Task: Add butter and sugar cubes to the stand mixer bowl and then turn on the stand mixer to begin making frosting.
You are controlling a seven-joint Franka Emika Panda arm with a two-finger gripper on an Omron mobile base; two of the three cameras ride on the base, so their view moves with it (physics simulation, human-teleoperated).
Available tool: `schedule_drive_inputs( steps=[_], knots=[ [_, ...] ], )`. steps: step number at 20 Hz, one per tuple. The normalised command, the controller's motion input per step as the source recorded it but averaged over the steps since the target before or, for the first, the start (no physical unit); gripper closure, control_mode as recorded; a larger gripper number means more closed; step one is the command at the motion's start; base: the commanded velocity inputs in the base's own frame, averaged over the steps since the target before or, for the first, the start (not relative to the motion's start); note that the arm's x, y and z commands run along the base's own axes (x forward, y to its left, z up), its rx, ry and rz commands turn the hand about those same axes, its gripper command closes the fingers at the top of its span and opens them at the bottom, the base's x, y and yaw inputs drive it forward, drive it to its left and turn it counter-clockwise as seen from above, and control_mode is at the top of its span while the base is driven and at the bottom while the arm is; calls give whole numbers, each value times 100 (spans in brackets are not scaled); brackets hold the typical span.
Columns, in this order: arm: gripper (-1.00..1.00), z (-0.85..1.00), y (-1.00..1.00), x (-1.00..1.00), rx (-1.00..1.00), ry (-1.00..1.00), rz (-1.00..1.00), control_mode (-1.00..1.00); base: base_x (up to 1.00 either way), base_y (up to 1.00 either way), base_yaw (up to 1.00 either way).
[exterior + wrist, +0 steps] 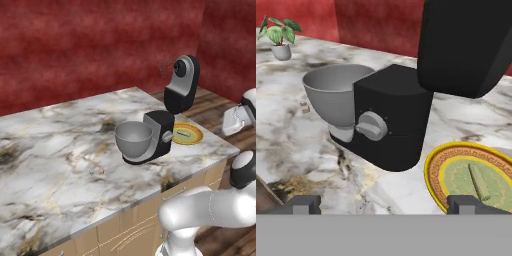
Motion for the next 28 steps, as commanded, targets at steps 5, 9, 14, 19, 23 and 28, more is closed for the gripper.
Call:
schedule_drive_inputs(
  steps=[5,9,14,19,23,28],
  knots=[
    [-100,-34,0,22,0,-9,0,-100,0,0,0],
    [-100,-23,0,21,0,-9,0,-100,0,0,0],
    [-100,-18,0,23,0,-11,0,-100,0,0,0],
    [-100,-14,0,26,0,-11,0,-100,0,0,0],
    [-100,-13,0,18,0,-5,0,-100,0,0,0],
    [-100,-3,0,14,0,0,0,-100,0,0,0]
  ],
)
